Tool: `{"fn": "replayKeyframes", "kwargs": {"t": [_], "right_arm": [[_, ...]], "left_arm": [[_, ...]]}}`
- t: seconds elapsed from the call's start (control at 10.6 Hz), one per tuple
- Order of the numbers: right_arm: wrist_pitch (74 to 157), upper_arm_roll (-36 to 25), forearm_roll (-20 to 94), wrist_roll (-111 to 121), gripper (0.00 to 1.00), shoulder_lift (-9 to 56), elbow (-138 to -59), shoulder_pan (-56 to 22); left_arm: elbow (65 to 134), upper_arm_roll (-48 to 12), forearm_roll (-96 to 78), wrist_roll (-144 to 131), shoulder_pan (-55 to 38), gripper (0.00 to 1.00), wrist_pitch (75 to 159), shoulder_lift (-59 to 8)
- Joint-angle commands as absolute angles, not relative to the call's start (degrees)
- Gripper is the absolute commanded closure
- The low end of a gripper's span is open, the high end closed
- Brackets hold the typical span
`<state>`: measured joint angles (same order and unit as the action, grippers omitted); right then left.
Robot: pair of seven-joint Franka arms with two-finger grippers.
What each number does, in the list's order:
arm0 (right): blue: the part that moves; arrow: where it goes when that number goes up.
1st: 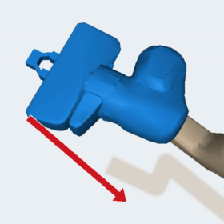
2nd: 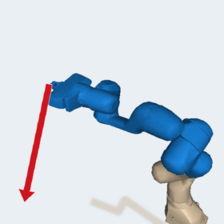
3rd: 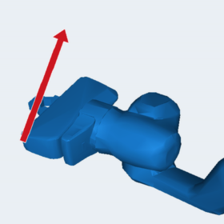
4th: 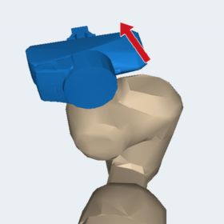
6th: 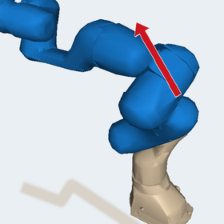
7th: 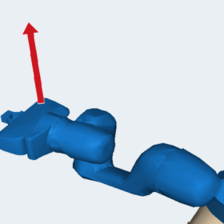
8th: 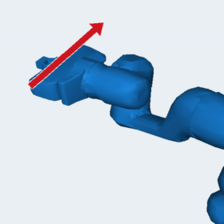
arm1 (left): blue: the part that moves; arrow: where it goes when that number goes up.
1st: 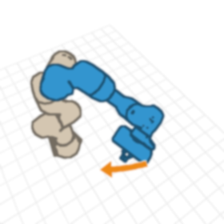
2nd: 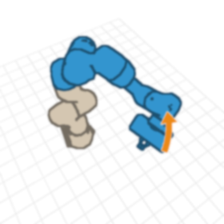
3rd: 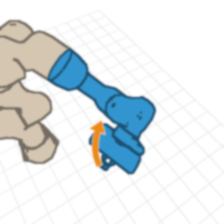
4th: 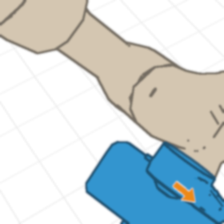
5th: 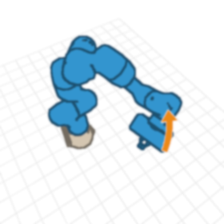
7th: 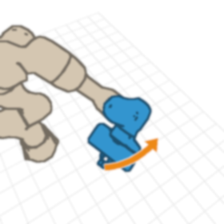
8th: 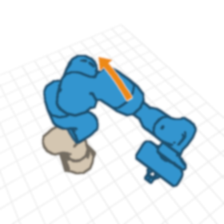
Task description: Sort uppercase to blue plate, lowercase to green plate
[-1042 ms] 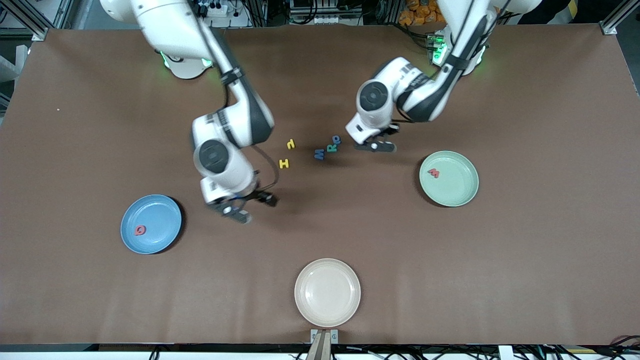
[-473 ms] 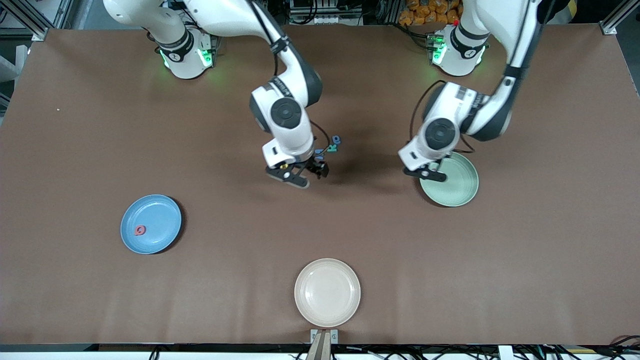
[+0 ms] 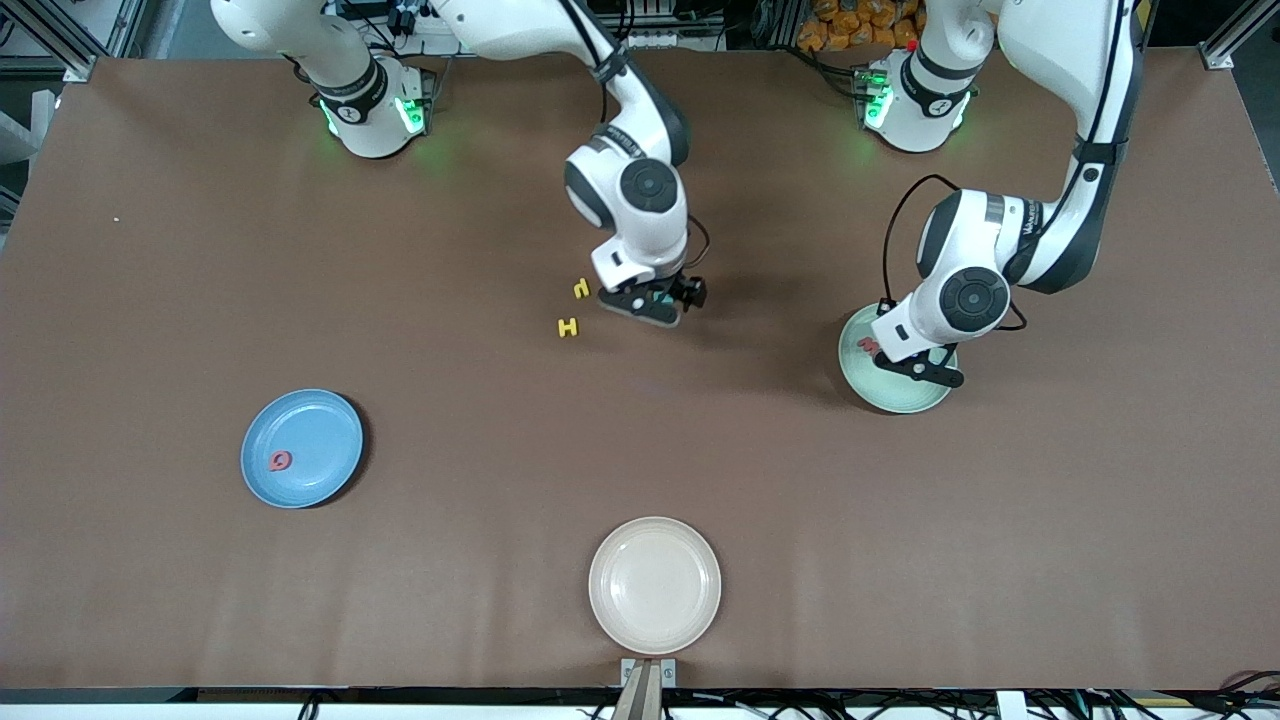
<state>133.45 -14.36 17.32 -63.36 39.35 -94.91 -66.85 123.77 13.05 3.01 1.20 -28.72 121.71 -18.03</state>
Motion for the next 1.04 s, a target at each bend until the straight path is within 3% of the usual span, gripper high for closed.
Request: {"fn": "replayKeyframes", "kwargs": {"t": [0.0, 0.47, 0.95], "right_arm": [[134.9, -14.5, 19.3, -64.2, 0.00, 41.5, -94.0, -69.3], [139.5, -14.6, 18.5, -62.9, 0.00, 45.2, -94.7, -70.1], [140.1, -14.9, 18.4, -57.6, 0.00, 45.2, -94.9, -68.7]], "left_arm": [[123.7, 13.3, 2.5, 2.1, -29.3, 0.31, 122.6, -18.3], [123.0, 12.7, 1.6, 0.2, -29.3, 0.23, 122.5, -16.3], [118.9, 4.0, -2.0, -18.6, -28.5, 0.19, 122.4, -16.6]]}}
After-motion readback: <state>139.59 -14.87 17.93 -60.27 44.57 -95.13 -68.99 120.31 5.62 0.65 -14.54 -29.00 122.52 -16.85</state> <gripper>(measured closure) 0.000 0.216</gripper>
